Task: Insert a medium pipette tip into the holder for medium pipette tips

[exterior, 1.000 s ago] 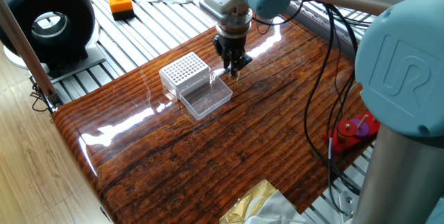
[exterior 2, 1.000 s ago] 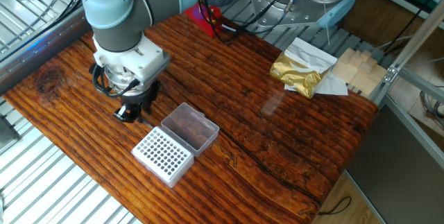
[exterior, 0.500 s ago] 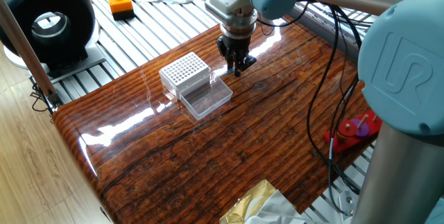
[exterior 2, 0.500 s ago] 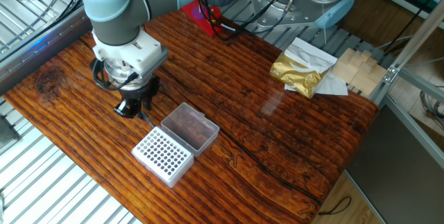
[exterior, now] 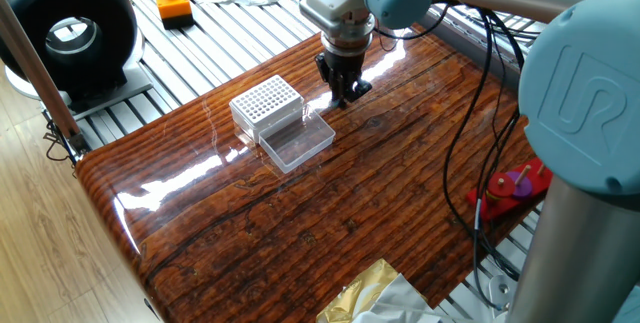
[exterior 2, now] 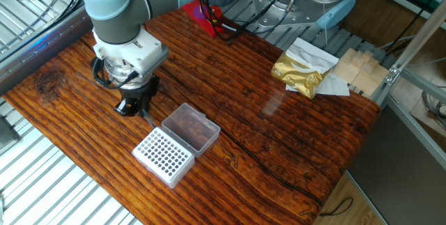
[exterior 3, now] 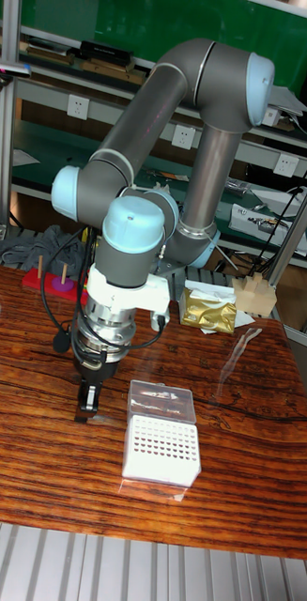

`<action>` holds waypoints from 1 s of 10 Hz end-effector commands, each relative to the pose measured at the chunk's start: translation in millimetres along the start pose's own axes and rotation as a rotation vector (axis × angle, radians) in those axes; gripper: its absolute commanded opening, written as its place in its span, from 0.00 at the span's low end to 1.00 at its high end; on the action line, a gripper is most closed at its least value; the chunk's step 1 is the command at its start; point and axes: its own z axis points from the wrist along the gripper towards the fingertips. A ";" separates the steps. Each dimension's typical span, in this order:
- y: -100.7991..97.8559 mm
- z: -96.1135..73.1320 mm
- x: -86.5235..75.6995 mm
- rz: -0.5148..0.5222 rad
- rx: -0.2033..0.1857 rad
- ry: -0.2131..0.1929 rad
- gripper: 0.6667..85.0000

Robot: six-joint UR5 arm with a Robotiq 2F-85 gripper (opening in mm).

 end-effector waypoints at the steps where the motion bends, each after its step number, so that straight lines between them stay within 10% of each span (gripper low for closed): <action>1: -1.0 -1.7 2.1 0.038 0.007 -0.012 0.23; 10: 2.1 -1.2 6.8 0.075 0.002 -0.018 0.13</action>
